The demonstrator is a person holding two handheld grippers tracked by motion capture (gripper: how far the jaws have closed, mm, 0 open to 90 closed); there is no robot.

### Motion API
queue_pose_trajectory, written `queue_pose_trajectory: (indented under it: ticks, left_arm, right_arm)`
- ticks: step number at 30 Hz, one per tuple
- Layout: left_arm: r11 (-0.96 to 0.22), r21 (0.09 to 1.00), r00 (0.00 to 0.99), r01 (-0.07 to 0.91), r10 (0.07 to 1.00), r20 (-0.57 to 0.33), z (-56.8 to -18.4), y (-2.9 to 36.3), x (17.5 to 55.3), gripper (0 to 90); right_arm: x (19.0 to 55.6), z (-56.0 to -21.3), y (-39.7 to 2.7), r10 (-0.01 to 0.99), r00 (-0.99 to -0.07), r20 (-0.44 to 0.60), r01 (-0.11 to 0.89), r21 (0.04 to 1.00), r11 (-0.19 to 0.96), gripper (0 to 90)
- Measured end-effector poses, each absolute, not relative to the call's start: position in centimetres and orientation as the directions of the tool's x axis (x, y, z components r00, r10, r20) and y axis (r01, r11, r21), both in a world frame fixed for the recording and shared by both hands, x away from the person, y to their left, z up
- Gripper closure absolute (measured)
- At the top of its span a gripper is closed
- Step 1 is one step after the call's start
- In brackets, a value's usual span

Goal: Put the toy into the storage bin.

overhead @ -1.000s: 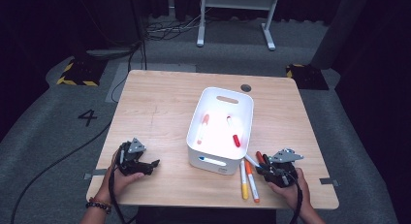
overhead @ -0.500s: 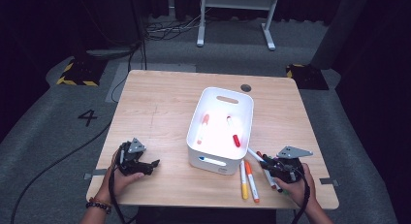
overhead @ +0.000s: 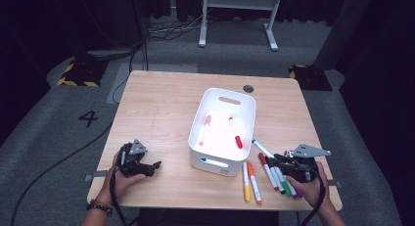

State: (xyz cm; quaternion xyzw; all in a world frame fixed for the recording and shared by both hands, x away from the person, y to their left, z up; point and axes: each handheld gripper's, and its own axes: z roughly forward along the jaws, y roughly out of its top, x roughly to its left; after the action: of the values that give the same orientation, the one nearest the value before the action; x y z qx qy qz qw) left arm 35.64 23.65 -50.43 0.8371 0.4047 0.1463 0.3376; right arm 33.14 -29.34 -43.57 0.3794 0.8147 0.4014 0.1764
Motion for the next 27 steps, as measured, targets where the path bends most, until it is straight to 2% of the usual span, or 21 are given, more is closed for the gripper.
queue_pose_trajectory:
  ticks: [14, 22, 27]
  left_arm:
    - [-0.444, 0.683, 0.628, 0.580, 0.778, -0.028, -50.4, 23.6, 35.6, 14.9]
    - [-0.445, 0.683, 0.630, 0.579, 0.776, -0.029, -50.4, 23.6, 35.6, 14.9]
    - [-0.444, 0.684, 0.629, 0.579, 0.777, -0.028, -50.4, 23.6, 35.6, 14.9]
  right_arm:
    - [33.9, -38.4, -30.9, 0.767, -0.642, 0.002, 0.394, 0.859, 0.328, 74.5]
    - [34.9, -35.3, -29.7, 0.739, -0.673, -0.040, 0.331, 0.877, 0.349, 74.5]
    - [36.0, -34.0, -28.7, 0.701, -0.712, -0.028, 0.318, 0.878, 0.357, 74.5]
